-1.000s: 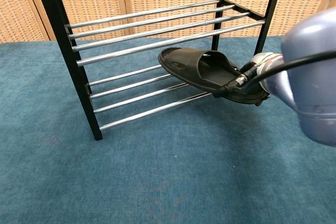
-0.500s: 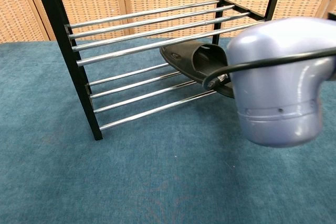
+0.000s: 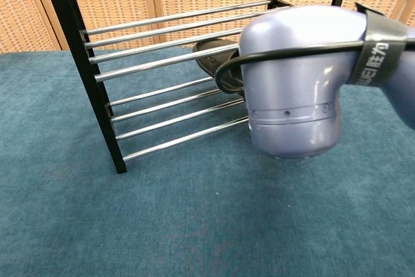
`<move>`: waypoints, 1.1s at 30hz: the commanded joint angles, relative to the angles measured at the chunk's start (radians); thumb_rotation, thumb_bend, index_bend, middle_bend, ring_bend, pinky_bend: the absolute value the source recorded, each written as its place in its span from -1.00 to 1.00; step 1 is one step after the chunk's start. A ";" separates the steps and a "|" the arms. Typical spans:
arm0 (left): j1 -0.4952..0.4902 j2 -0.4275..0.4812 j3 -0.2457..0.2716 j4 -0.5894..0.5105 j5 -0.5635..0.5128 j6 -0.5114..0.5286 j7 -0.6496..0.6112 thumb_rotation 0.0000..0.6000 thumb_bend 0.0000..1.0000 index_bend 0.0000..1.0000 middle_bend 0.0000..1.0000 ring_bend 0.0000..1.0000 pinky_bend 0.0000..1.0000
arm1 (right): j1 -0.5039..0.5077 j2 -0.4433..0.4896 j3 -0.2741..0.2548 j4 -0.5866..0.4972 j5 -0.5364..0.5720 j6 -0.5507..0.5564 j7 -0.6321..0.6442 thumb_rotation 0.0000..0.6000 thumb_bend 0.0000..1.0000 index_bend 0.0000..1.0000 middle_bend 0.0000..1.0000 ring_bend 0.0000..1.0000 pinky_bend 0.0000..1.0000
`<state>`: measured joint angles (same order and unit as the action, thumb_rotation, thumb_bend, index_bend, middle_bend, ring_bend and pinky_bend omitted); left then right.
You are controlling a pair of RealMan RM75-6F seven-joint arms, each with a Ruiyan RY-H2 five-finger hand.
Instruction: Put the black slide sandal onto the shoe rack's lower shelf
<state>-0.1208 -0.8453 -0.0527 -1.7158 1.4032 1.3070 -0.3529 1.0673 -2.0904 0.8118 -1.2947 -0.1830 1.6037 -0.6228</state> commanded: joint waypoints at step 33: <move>-0.002 0.003 0.004 0.007 0.001 -0.003 -0.018 1.00 -0.58 -1.00 -1.00 -1.00 -1.00 | -0.057 -0.025 0.060 -0.046 -0.006 -0.103 0.002 1.00 -1.00 -1.00 -1.00 -1.00 -1.00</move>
<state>-0.1233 -0.8427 -0.0487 -1.7087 1.4046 1.3035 -0.3713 1.0113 -2.1158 0.8710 -1.3400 -0.1885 1.5002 -0.6212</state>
